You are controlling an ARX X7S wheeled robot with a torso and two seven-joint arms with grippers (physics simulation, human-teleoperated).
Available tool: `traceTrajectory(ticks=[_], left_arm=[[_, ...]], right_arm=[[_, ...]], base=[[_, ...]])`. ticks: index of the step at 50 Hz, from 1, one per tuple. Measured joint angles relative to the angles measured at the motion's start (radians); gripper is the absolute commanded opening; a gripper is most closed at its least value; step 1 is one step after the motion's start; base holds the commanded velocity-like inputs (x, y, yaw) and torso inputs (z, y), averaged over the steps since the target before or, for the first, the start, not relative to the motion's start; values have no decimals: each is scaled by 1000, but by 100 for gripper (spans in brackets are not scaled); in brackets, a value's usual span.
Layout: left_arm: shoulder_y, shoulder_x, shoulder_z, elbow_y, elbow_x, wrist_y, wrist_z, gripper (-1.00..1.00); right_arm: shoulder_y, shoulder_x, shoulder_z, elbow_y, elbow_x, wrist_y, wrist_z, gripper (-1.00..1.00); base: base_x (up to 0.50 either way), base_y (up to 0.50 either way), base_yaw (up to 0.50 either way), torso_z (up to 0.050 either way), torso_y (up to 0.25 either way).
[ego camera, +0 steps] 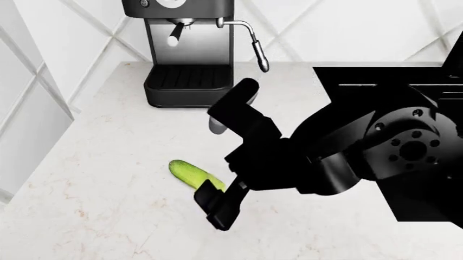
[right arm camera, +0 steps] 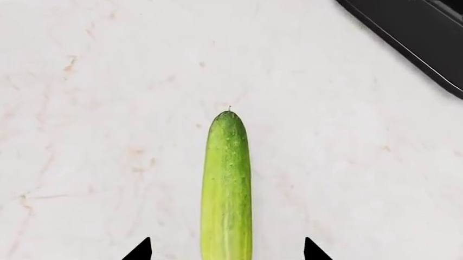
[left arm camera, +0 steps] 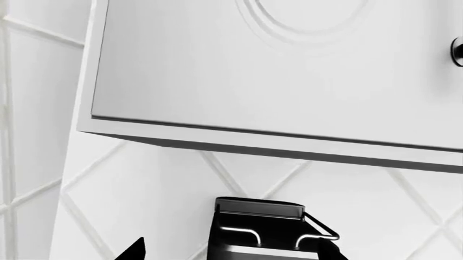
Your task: Place the two vegetables and bowl onto the tray for setting up a vegetable dip station.
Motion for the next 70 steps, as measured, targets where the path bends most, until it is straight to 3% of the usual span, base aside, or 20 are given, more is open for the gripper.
traceTrajectory(ticks=[49,50,70], left_arm=[[-6,-3,5,0,-3,5,0,100],[-6,-3,5,1,-3,5,0,100],[-8,-5,7,1,-2,7,1,100]], right_arm=[[-49,-76,-71,91,-127,-23,-92,100],[-50,-76,-71,92,-127,-24,-93,-100],[-69,-57,-66,45,-156,-71,-57,-100]], base=[[0,0,0,0,0],[0,3,0,0,0],[0,0,0,-1,0]])
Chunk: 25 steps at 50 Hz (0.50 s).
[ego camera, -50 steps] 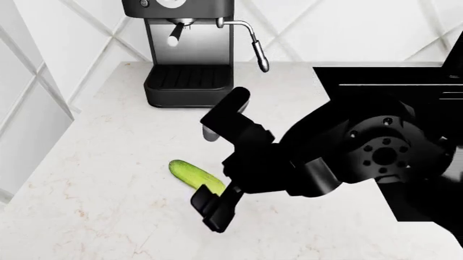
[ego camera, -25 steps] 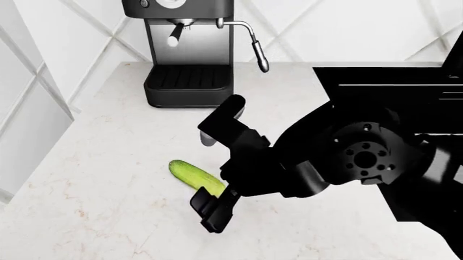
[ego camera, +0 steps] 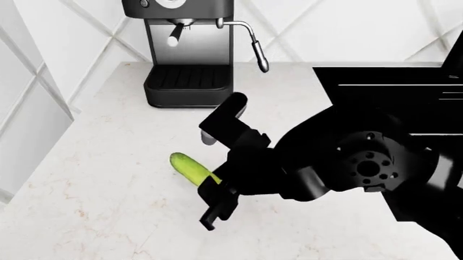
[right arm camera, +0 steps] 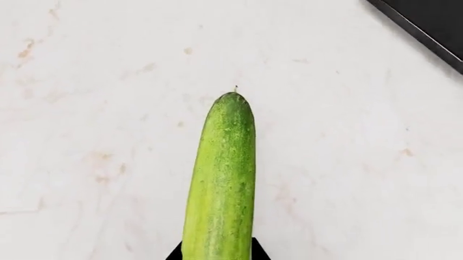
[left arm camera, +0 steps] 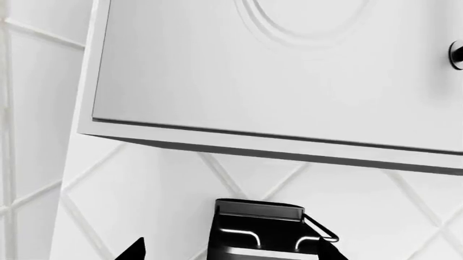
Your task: Place the two vegetables and bowl onto the tray for setting up a vegetable dip station.
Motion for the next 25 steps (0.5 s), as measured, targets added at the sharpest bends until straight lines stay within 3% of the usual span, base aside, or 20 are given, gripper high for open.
traceTrajectory(ticks=[25], left_arm=[[-1,0,5,4,-2,2,-4,100]], right_arm=[[164,175,207,-298,244,-118,390,-100]], base=[[0,0,0,0,0]])
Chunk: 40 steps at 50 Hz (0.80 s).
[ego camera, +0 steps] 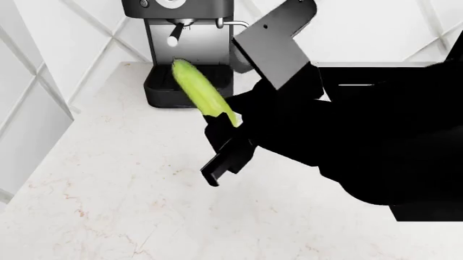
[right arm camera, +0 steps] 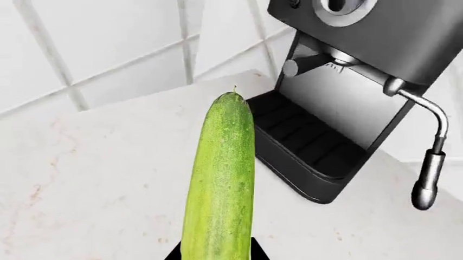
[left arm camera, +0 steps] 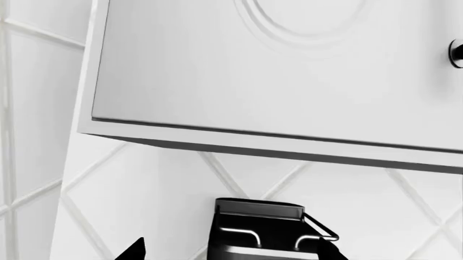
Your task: Place the two vegetables and bowl onto the tray for setting up a vegetable dip station.
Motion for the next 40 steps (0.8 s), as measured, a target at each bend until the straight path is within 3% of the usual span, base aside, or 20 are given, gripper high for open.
traceTrajectory(ticks=[12,40], left_arm=[[-7,4,3,5,-7,0,-4,100],[-12,6,7,7,-4,1,0,100]], right_arm=[[163,86,86,-53,97,-24,175,-100],[325,173,128,-55,172,7,319,-100]], base=[[0,0,0,0,0],[-105,-500,0,0,0]])
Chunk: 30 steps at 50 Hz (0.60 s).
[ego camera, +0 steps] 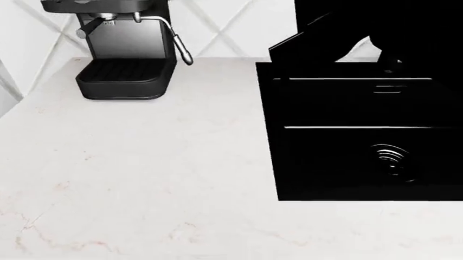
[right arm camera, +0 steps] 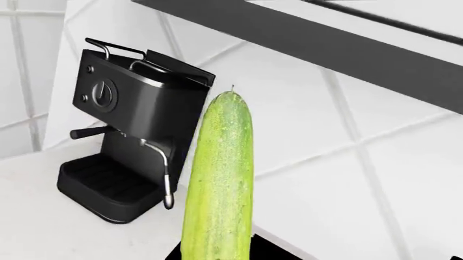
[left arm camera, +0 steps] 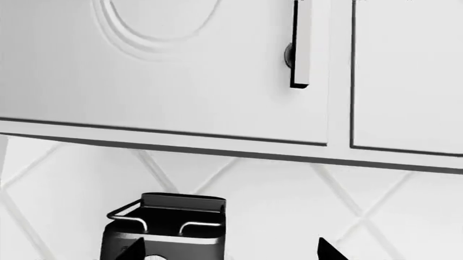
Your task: Place the two vegetables and bowl onto the tray for setting up a vegetable dip station.
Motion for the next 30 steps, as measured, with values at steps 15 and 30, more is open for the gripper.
traceTrajectory(ticks=[15,30], left_arm=[[1,0,2,0,3,2,2,100],[0,-2,3,1,3,3,3,100]], right_arm=[[7,12,3,3,0,8,7,-100],[5,13,2,2,-6,13,8,-100]], base=[[-103,-500,0,0,0],[-93,-500,0,0,0]])
